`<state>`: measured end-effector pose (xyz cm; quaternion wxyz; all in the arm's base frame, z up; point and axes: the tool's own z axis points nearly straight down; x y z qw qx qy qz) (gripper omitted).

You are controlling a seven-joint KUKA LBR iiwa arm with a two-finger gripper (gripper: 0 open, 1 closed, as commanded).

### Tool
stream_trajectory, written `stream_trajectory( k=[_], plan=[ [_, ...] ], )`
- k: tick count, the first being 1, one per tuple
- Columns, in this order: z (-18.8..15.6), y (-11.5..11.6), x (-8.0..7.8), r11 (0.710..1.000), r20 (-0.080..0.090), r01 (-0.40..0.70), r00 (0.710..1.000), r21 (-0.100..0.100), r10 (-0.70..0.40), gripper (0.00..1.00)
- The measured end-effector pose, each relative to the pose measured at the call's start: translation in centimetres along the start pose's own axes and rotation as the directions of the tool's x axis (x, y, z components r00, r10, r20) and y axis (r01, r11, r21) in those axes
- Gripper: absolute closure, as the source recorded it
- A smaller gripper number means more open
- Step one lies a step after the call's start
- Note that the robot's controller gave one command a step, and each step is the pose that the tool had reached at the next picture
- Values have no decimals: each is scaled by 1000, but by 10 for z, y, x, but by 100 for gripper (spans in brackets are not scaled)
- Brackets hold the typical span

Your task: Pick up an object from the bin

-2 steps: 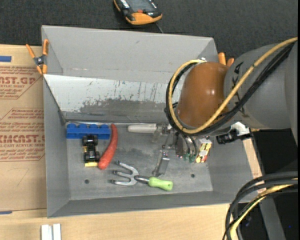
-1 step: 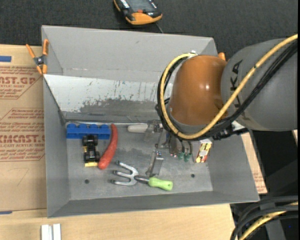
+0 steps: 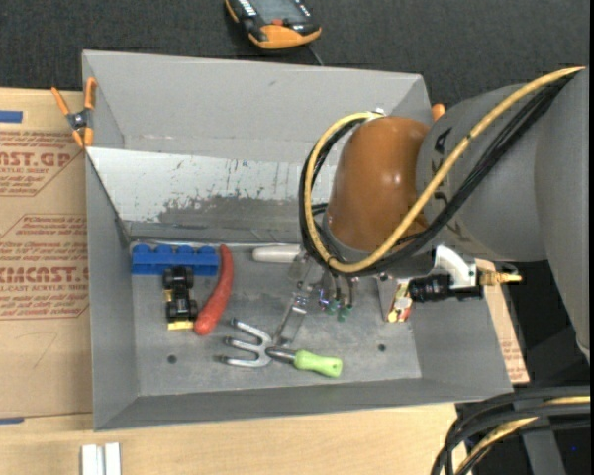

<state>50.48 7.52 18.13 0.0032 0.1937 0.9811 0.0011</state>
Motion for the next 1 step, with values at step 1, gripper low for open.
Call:
stream_trajectory(
  k=[1],
  plan=[
    [4, 6, 1, 998, 6, 56, 998, -2, -56, 0]
  ],
)
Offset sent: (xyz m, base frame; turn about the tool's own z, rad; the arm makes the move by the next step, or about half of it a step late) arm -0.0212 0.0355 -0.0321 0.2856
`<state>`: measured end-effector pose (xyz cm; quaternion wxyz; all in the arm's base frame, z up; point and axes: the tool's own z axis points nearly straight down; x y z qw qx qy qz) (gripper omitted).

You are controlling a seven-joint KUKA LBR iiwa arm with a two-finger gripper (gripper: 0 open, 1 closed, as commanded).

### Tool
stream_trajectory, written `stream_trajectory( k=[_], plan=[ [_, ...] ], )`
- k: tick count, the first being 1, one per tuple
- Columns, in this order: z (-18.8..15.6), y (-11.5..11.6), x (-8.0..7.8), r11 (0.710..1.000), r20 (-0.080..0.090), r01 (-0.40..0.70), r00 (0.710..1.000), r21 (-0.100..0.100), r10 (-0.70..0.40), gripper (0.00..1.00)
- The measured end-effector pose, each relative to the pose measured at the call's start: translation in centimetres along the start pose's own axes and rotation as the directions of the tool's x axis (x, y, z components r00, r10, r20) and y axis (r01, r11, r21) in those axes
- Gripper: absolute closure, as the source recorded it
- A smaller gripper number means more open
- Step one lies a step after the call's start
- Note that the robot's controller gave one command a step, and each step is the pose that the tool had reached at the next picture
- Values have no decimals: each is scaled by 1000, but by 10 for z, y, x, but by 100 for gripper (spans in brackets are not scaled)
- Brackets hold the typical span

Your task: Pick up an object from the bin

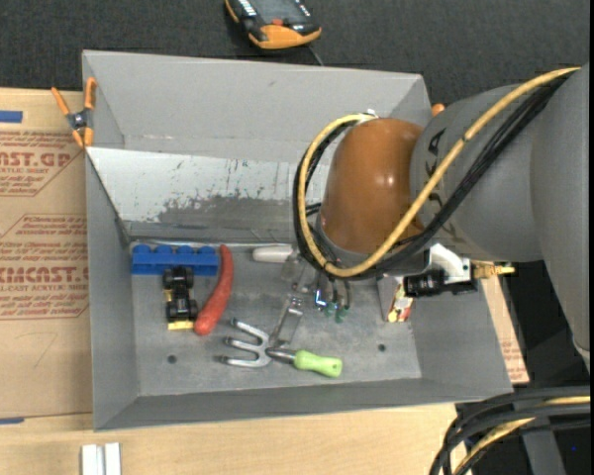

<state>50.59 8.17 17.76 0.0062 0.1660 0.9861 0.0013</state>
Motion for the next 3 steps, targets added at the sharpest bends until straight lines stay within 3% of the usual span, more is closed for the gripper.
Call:
stream_trajectory(
  k=[1, 2, 3],
  plan=[
    [25, 18, 27, 944, -7, -330, 944, 5, 330, 0],
    [27, 65, 17, 996, -1, 88, 996, 2, -88, 0],
    [20, 37, 24, 996, -8, 92, 996, 3, -92, 0]
  ],
)
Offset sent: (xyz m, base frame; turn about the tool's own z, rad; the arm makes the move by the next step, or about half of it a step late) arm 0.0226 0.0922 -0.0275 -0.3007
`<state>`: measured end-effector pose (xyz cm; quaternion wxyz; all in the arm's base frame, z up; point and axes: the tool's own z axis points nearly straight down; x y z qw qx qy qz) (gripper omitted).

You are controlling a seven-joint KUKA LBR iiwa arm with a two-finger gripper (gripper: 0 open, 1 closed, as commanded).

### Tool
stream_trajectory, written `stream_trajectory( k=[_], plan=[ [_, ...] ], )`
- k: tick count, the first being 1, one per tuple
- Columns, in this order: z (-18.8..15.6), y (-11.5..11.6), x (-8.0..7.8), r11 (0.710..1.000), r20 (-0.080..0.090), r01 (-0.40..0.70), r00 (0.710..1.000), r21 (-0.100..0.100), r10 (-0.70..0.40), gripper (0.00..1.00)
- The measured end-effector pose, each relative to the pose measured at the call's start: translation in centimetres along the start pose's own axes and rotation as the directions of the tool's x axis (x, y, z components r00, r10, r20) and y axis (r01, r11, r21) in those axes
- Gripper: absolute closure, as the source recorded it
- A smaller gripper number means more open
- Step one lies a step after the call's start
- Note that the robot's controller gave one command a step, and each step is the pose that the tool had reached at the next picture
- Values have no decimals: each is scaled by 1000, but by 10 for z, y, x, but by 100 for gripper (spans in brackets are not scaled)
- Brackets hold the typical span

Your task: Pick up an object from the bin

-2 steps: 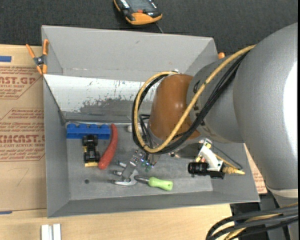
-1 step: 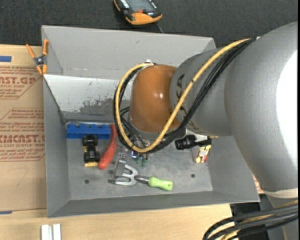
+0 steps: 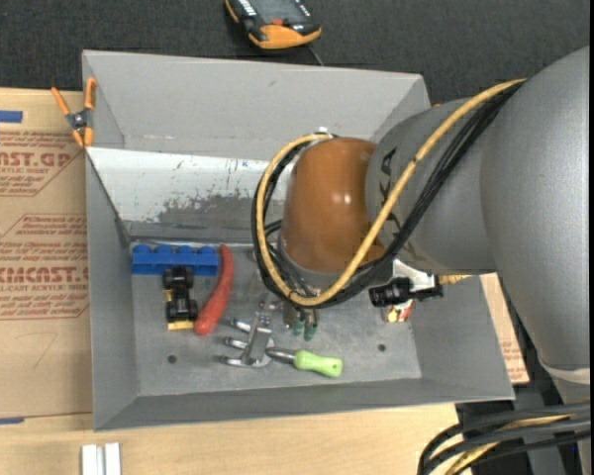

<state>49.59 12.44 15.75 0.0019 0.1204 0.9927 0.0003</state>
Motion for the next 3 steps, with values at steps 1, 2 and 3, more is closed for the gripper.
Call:
stream_trajectory(
  k=[1, 2, 3],
  plan=[
    [22, 19, -9, 953, 6, 303, 953, -1, -303, 0],
    [21, 0, -8, 993, 2, 118, 993, -1, -118, 0],
    [32, 3, -7, 1000, 5, -24, 1000, -2, 24, 0]
  ],
)
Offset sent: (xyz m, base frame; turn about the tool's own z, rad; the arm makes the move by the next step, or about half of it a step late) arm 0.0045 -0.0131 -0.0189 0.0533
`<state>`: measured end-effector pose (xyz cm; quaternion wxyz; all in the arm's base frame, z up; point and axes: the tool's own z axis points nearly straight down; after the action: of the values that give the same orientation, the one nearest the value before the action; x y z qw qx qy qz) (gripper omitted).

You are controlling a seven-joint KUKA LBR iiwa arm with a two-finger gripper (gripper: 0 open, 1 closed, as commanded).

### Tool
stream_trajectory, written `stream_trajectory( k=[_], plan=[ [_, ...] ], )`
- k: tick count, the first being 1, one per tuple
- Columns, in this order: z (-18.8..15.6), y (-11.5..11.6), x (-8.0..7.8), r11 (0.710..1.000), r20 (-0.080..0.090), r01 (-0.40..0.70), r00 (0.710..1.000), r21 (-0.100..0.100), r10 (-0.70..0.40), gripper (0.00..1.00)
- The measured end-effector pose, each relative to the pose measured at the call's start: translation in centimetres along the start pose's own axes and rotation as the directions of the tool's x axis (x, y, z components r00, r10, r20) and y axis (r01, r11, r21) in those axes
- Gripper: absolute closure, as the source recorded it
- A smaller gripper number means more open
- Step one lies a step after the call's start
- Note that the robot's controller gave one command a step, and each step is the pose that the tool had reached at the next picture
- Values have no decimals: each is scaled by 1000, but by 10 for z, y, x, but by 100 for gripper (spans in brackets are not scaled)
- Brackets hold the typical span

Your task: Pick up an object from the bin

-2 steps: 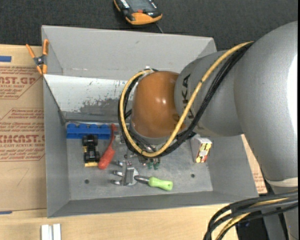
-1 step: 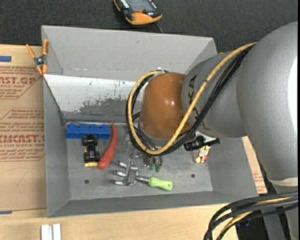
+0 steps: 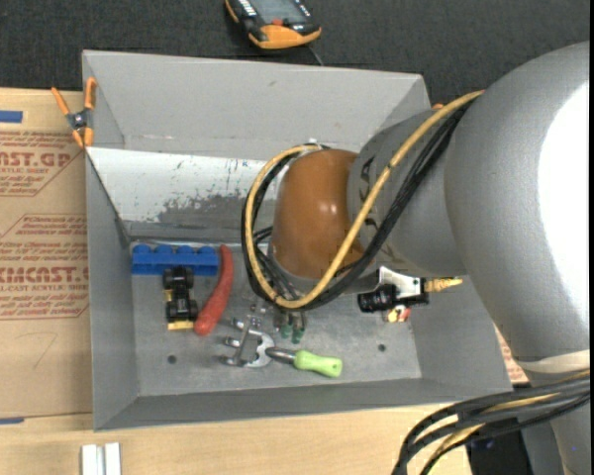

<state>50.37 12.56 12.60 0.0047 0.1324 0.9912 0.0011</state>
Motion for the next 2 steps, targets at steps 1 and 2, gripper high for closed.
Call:
stream_trajectory(
  k=[1, 2],
  plan=[
    [46, -41, -26, 992, 0, 125, 992, 0, -125, 100],
    [46, -41, -26, 992, 0, 125, 992, 0, -125, 0]
  ],
)
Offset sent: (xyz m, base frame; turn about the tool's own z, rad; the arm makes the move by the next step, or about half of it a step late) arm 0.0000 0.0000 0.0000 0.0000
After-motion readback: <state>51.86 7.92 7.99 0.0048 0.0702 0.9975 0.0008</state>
